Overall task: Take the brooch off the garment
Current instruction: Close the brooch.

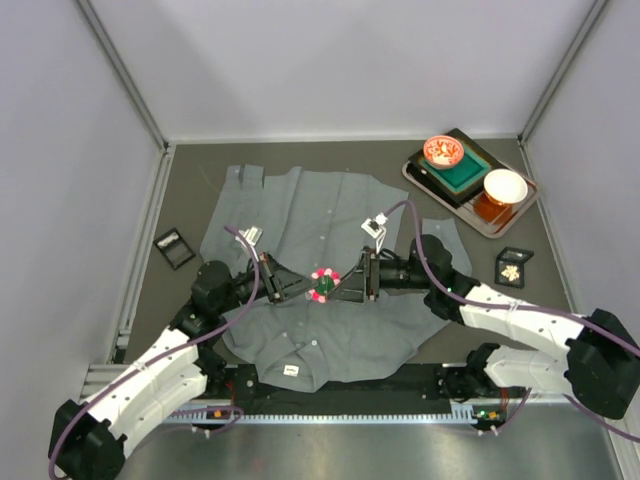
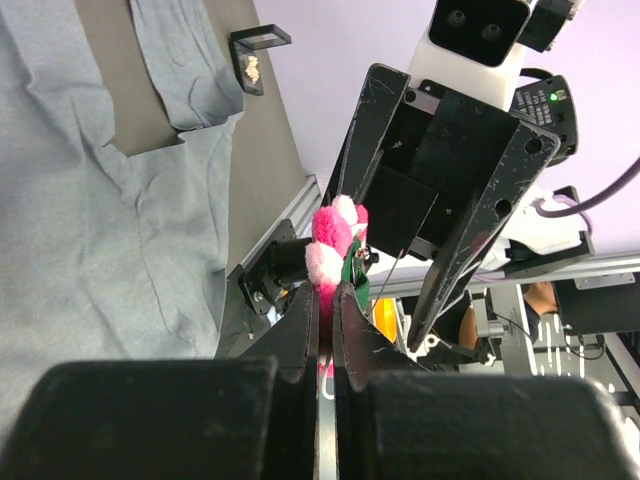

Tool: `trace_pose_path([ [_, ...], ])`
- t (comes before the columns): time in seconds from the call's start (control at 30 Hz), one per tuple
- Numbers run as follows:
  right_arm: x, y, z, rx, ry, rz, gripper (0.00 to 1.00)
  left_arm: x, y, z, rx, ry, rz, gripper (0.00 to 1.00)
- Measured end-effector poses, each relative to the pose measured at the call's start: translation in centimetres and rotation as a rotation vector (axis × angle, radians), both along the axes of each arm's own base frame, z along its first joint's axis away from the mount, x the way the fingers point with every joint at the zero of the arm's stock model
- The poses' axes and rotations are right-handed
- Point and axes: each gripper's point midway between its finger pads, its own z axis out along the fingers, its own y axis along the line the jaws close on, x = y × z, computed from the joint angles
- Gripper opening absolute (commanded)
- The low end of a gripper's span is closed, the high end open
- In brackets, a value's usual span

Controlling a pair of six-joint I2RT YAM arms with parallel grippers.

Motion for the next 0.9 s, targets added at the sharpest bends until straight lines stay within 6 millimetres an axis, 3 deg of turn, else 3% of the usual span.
trace_pose_path([
  [0.1,-0.1,0.1,0.8,0.053,-0.009,0.003,0.44,-0.2,-0.1,0.4,-0.021,-0.014,-0.01,0.0],
  [0.57,0.4,0.7,1.6,0.118,-0.005,0.0,0.41,-0.9,-0.2,1.5,-0.069,-0.044,-0.047,0.0],
  [0.9,0.6,1.1,1.4,0.13,0.024,0.011,0.3,-1.2,-0.2,1.3,-0.069,-0.035,-0.061,0.0],
])
